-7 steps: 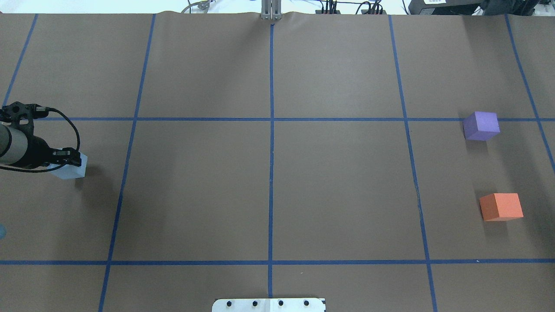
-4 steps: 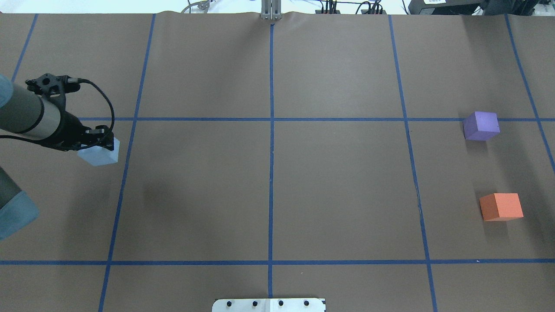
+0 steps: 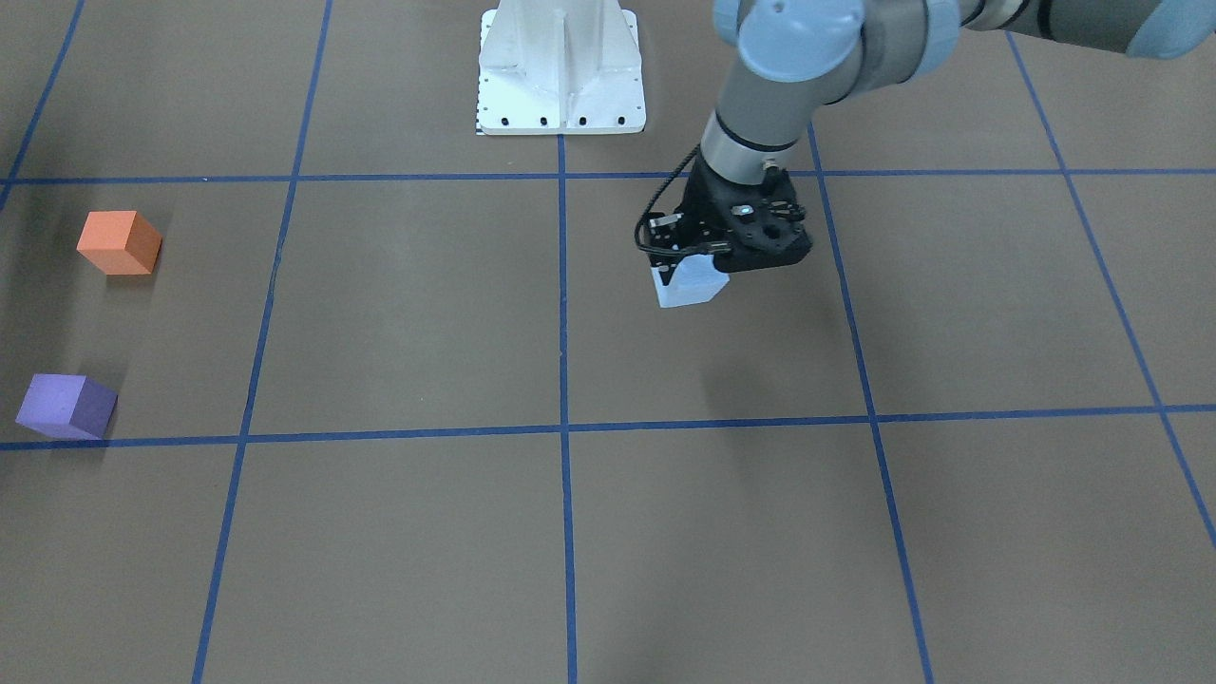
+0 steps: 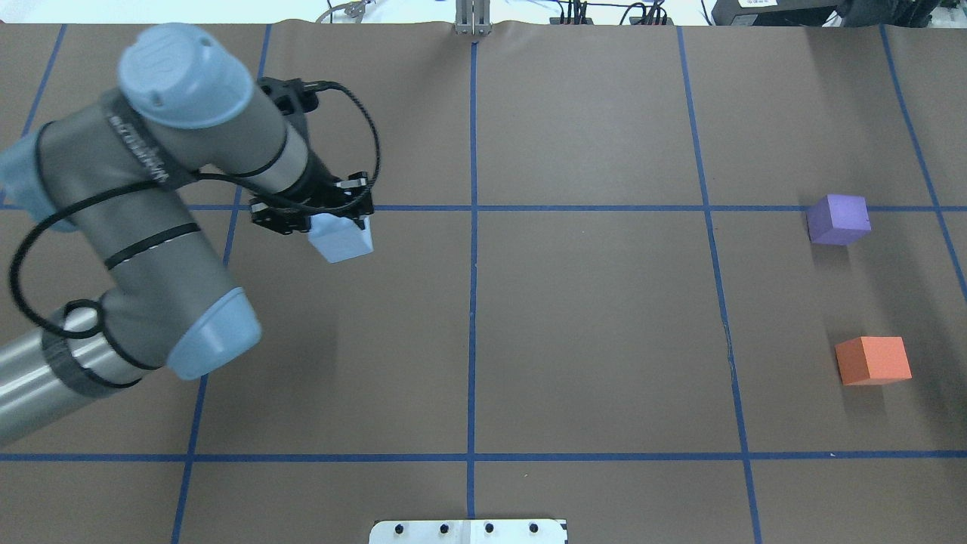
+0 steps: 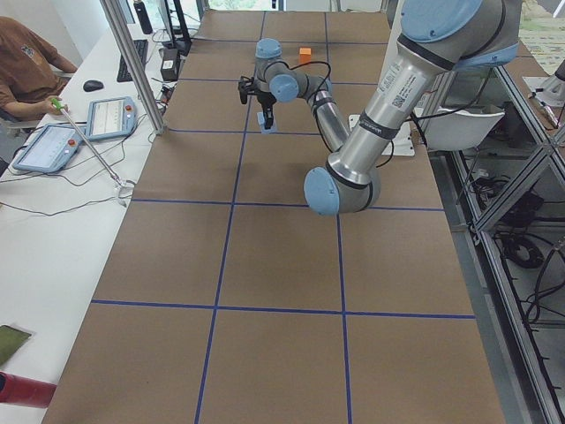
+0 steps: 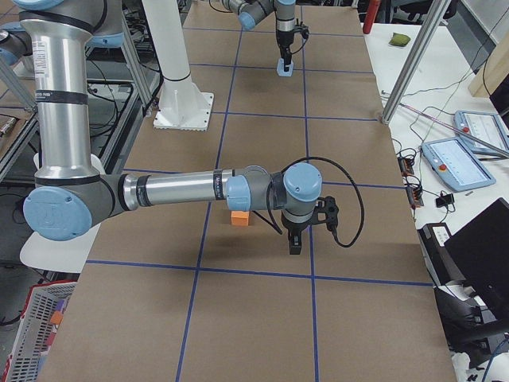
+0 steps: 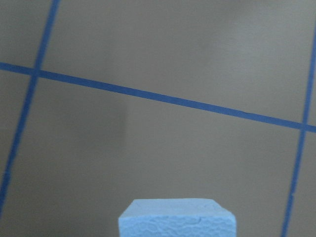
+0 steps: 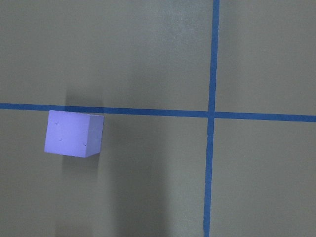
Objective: Place blue block between orange and purple blocks
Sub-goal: 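Carry the light blue cube with the left gripper toward the table center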
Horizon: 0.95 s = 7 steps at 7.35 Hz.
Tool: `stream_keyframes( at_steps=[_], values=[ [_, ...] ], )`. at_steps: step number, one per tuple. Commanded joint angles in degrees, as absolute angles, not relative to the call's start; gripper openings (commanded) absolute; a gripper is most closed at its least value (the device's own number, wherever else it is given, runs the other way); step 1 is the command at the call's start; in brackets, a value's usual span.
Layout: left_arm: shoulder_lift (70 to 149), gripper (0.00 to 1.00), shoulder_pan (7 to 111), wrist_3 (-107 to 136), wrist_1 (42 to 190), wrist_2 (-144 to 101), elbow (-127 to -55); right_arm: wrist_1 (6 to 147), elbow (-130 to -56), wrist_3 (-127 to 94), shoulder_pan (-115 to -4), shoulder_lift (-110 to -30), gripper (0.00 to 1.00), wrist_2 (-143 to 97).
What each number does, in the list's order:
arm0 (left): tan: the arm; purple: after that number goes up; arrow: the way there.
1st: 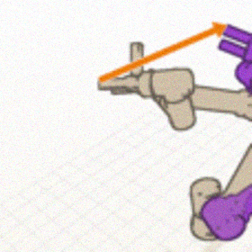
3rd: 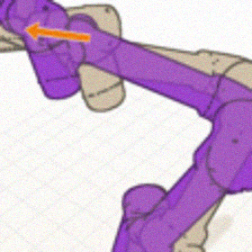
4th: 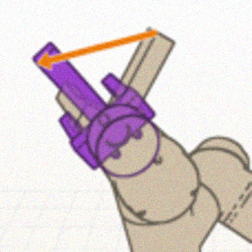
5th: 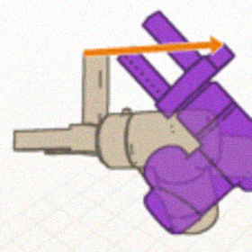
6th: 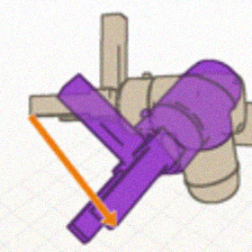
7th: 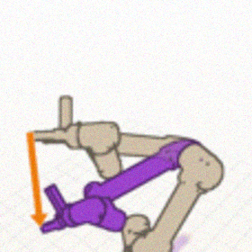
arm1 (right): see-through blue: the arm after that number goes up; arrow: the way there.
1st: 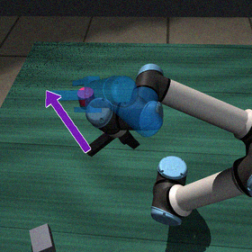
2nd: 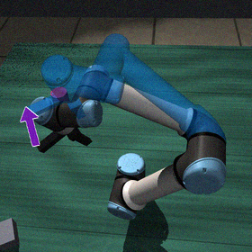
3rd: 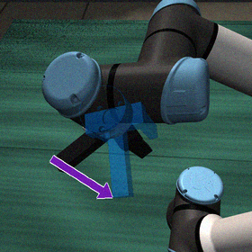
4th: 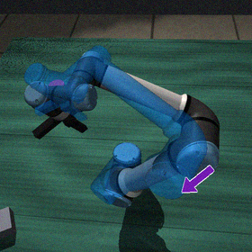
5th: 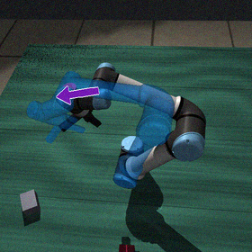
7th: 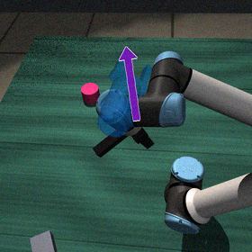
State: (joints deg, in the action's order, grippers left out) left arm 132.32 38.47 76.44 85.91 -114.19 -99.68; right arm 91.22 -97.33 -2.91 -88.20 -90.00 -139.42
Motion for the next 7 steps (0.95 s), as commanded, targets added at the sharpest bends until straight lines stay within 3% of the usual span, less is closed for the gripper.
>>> stream_keyframes(
  at_steps=[1,3,5,6,7],
  values=[
    [141.92,0.00,33.16,77.61,87.35,-106.90,-87.50,91.14,-97.47,-2.99,-88.07,-89.56,1.00,-139.57],
    [142.12,0.00,29.82,77.08,96.04,-101.46,-80.28,91.14,-97.91,-3.08,-88.07,-89.39,1.00,-140.09],
    [142.21,0.04,26.64,76.99,97.46,-98.26,-78.40,91.40,-98.96,-6.30,-88.07,-87.73,1.00,-142.11],
    [142.21,0.43,26.28,77.08,98.08,-98.26,-77.27,91.67,-101.05,-12.33,-86.85,-86.50,0.99,-141.77],
    [142.21,0.97,26.19,76.99,98.96,-98.26,-76.82,92.02,-103.86,-16.31,-85.53,-85.27,0.99,-141.68]
  ],
)
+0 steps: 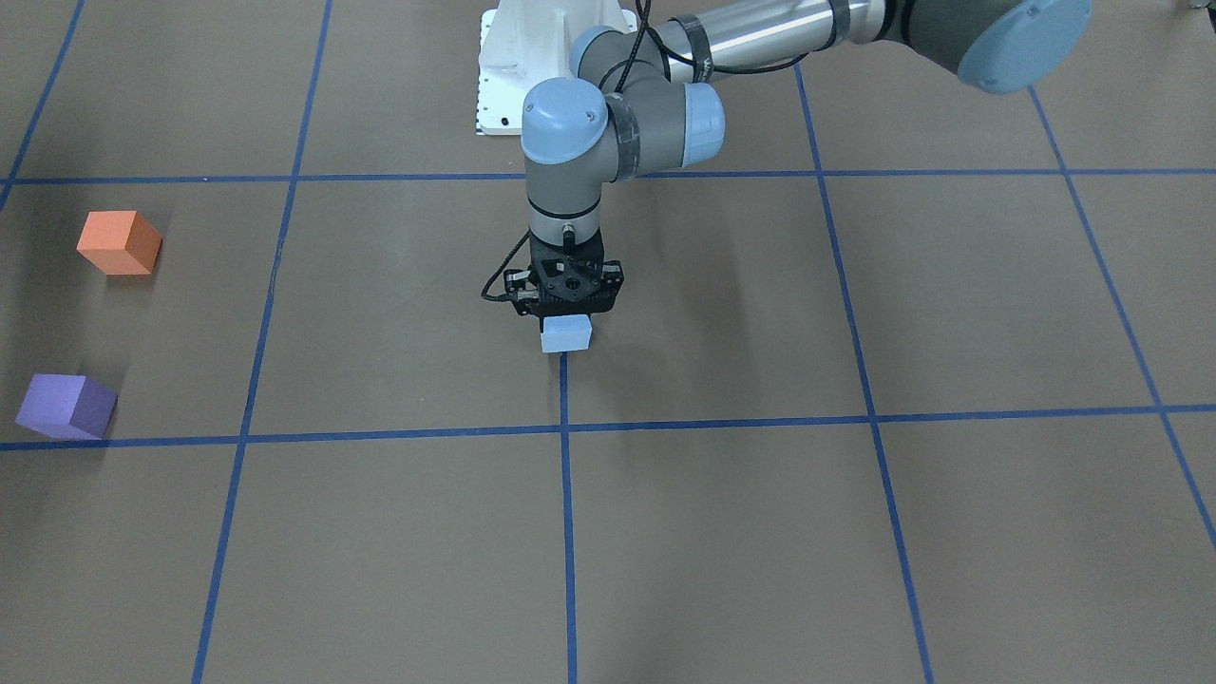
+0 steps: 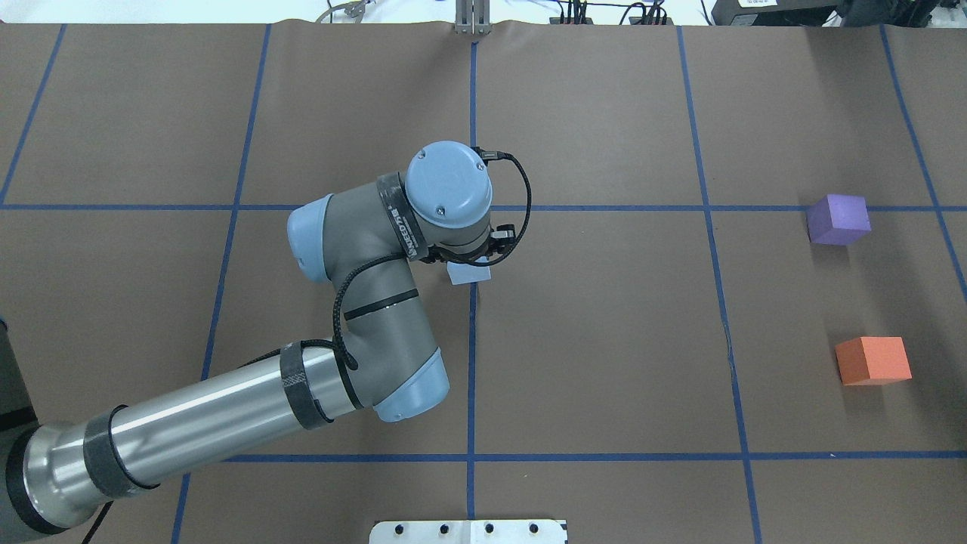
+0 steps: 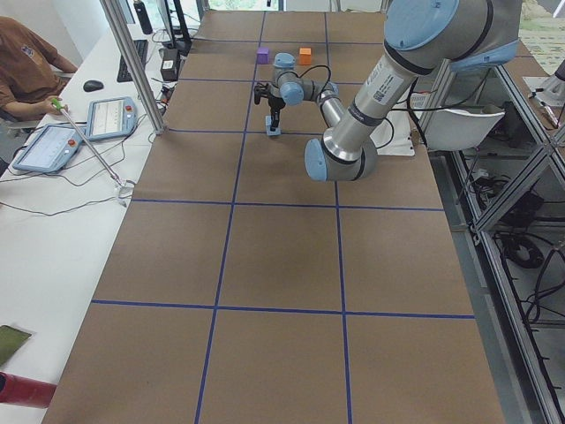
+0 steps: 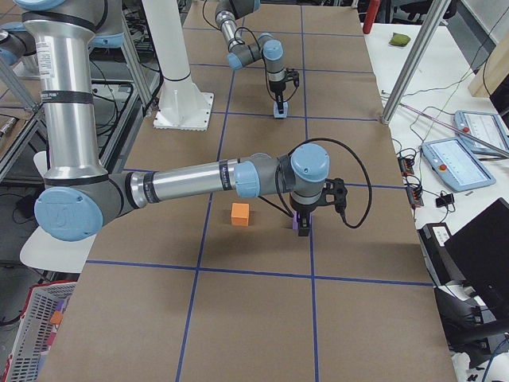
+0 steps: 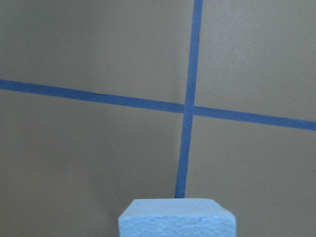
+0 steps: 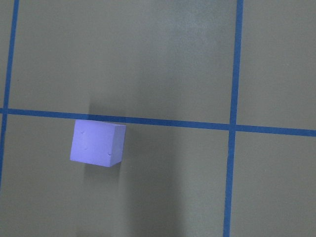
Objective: Place blue block between orange and purple blocks
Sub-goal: 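Carry the light blue cube with the left gripper toward the table center, then release the cube at center and raise the left gripper while the right arm approaches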
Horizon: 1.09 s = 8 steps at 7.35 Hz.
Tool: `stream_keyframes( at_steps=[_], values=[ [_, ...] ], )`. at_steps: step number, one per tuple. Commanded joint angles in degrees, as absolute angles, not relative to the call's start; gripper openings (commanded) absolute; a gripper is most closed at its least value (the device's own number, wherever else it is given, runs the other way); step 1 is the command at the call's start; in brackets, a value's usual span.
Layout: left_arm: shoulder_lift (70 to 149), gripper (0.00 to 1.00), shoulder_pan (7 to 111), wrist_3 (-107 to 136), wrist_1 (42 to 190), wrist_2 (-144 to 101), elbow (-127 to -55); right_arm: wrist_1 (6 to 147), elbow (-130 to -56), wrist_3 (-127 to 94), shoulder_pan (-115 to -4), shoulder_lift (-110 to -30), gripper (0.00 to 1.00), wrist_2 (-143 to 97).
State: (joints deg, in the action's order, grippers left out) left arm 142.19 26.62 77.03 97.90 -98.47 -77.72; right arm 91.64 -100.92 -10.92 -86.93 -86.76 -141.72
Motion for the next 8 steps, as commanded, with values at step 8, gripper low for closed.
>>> stream_keyframes(
  at_steps=[8],
  values=[
    [129.01,1.00,43.40,68.96,91.78,-121.36,-96.70,105.12,-110.13,-57.96,-51.83,-53.38,1.00,-126.34]
  ],
)
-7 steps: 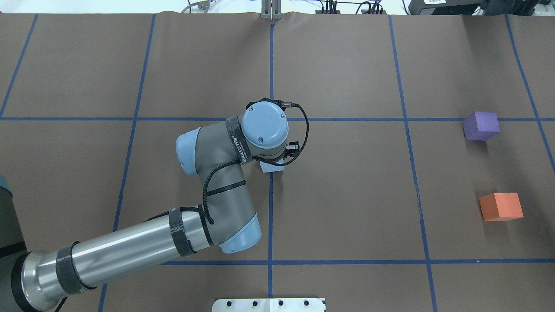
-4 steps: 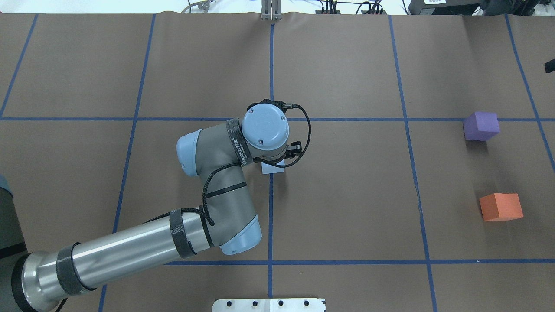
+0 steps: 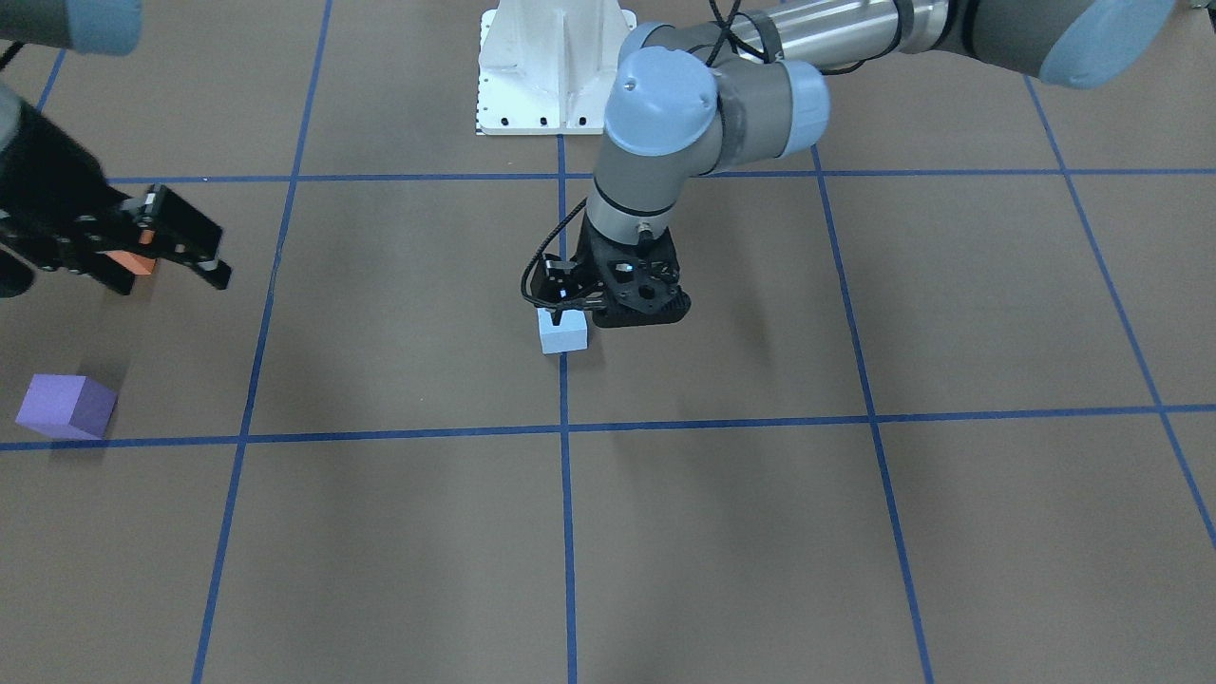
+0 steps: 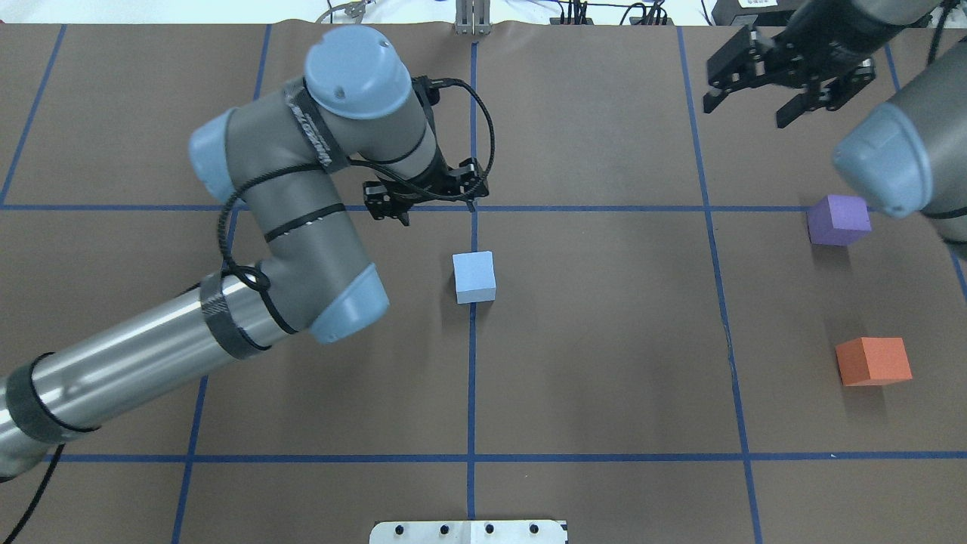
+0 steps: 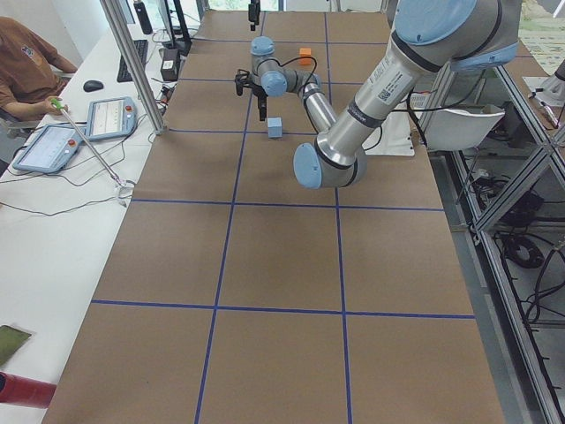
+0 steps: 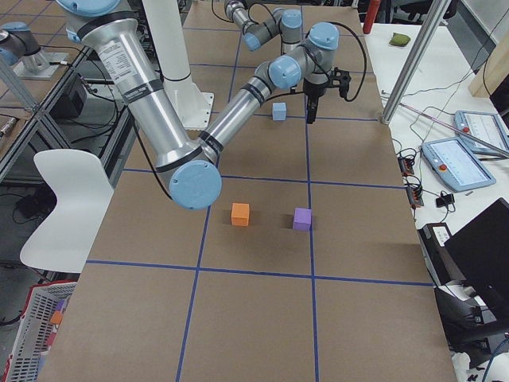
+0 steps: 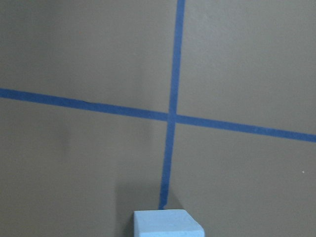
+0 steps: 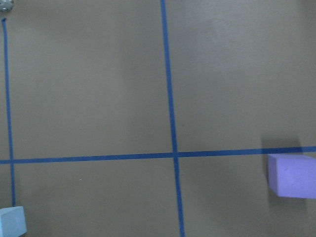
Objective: Place blue block between orange and purple blocks
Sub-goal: 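Release the cube at center and raise the left gripper while the right arm approaches, then grasp the light blue cube with the right gripper while the left arm withdraws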
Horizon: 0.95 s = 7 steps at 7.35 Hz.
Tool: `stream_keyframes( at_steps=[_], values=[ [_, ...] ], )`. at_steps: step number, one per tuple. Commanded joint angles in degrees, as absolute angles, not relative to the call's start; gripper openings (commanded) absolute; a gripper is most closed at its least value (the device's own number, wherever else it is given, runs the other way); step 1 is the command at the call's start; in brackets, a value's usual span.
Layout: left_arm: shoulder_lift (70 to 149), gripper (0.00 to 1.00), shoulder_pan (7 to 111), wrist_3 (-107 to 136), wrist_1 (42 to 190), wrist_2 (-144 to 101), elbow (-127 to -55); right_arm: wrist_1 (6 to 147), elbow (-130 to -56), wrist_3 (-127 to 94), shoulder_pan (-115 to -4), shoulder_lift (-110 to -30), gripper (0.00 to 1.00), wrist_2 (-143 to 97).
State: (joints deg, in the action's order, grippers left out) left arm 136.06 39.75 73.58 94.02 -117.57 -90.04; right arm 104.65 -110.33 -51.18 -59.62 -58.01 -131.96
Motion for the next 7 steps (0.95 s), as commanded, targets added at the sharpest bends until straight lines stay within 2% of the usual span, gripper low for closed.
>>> stream_keyframes(
  at_steps=[1,3,4,5,7],
  values=[
    [121.37,1.00,45.85,63.25,91.58,-121.46,-101.81,104.94,-109.17,-61.31,-46.46,-50.74,1.00,-121.95],
    [112.36,1.00,51.39,52.61,91.58,-121.55,-105.11,104.50,-101.29,-67.74,-38.01,-42.92,1.00,-113.07],
    [110.06,1.00,53.42,49.08,91.58,-121.55,-105.03,100.76,-97.77,-67.94,-35.01,-42.28,1.00,-109.72],
    [108.73,1.00,55.00,46.78,91.58,-121.64,-105.20,94.28,-92.60,-69.24,-33.24,-42.10,1.00,-108.38],
    [108.02,1.00,56.25,46.23,91.58,-121.64,-105.29,91.06,-84.93,-68.56,-29.81,-40.44,1.00,-104.87]
  ],
)
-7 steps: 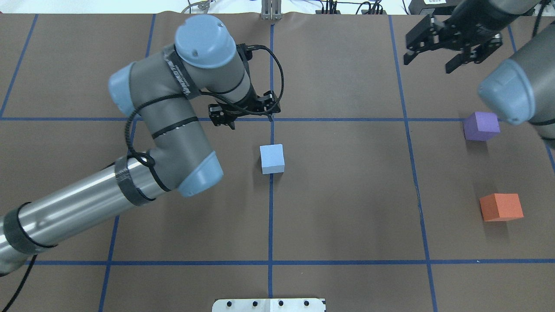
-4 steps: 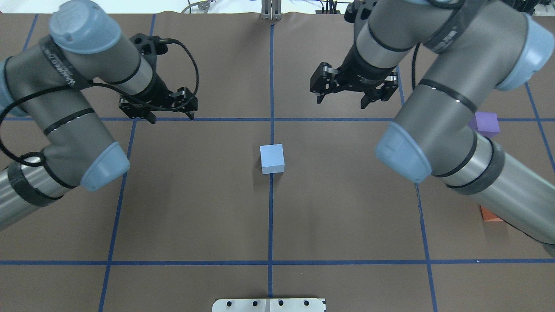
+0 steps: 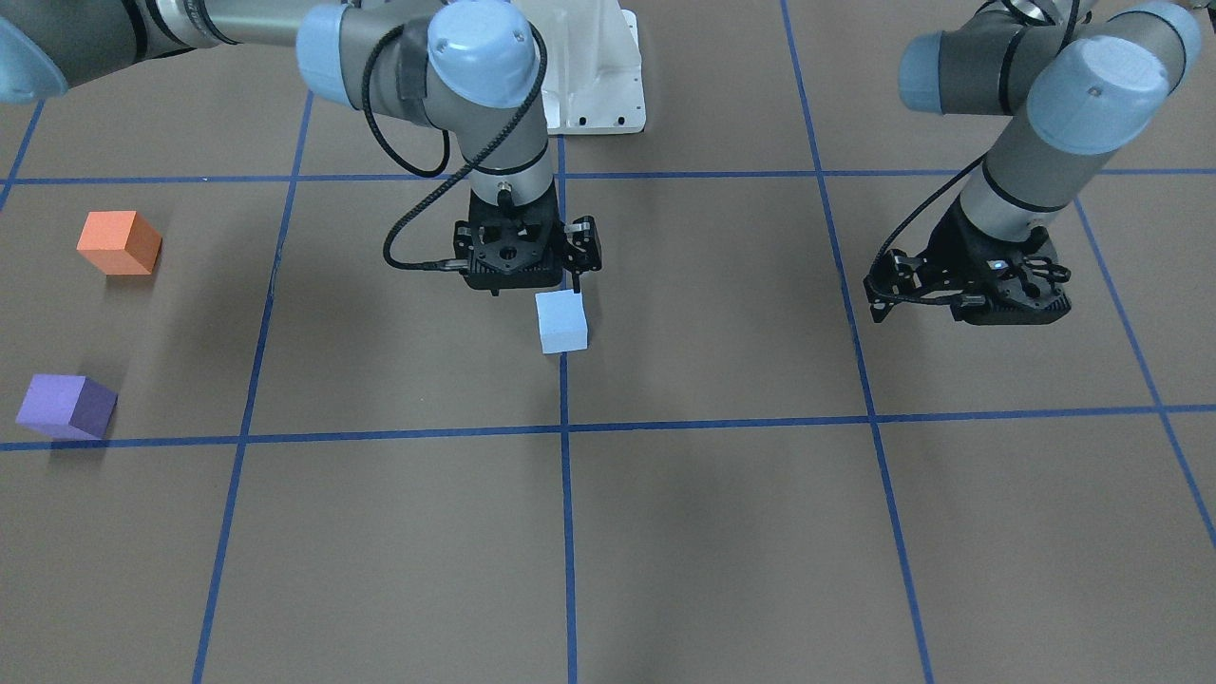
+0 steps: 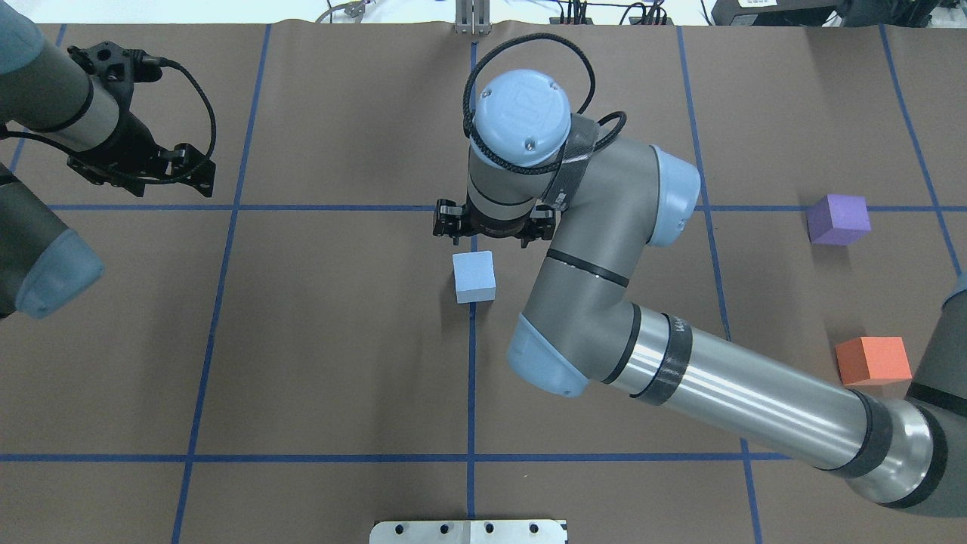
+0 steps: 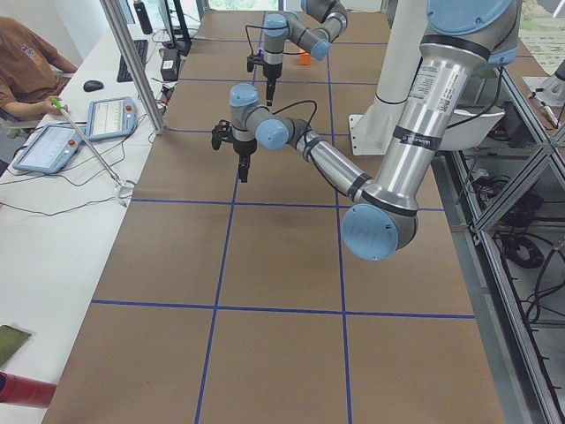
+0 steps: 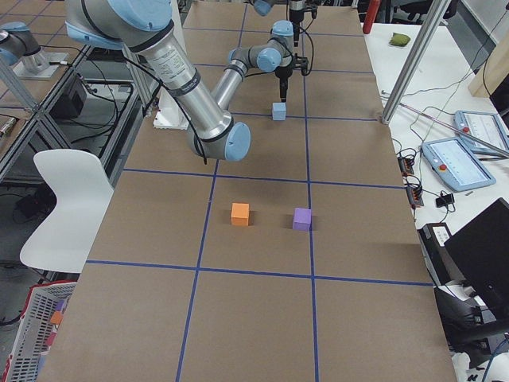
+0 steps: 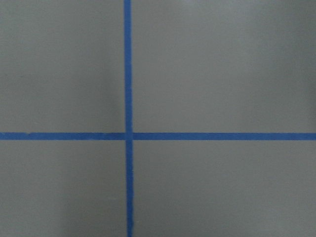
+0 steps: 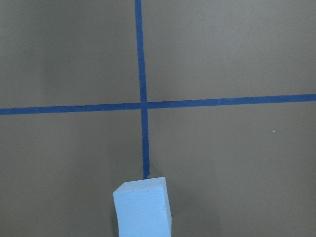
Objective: Place blue block between orange and purple blocks
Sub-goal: 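Grasp the light blue cube with the right gripper while the left arm withdraws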
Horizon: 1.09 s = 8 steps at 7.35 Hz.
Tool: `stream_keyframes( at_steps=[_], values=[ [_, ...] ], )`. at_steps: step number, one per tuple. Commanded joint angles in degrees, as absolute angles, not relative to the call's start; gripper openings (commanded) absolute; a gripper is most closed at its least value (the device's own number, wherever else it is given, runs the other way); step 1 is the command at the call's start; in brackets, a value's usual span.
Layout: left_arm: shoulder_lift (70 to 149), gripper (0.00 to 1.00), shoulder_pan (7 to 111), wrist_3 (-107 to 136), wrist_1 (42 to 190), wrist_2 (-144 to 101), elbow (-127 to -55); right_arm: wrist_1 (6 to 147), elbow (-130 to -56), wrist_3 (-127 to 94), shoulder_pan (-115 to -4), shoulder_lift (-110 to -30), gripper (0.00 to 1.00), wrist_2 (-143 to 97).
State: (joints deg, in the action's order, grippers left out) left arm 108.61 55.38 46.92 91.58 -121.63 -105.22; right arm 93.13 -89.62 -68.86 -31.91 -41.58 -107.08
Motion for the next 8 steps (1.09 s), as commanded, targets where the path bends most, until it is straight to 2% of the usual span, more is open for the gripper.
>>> stream_keyframes(
  at_steps=[1,5,6,7,8],
  values=[
    [107.84,1.00,56.51,46.23,91.58,-121.64,-105.29,90.71,-82.90,-68.12,-29.19,-39.91,1.00,-104.51],
    [107.23,1.00,57.22,46.14,91.67,-121.55,-105.21,83.77,-74.89,-66.88,-27.60,-38.32,0.98,-103.18],
    [106.27,1.00,57.22,46.14,92.10,-121.55,-105.21,83.76,-74.88,-67.15,-27.60,-38.15,0.64,-103.10],
    [105.82,1.00,57.48,44.49,92.20,-121.55,-105.29,83.76,-74.88,-66.97,-27.60,-38.32,0.09,-103.10],
    [105.39,1.00,59.66,38.03,91.68,-121.55,-105.21,83.93,-75.49,-66.80,-27.68,-38.32,0.00,-103.27]
  ],
)
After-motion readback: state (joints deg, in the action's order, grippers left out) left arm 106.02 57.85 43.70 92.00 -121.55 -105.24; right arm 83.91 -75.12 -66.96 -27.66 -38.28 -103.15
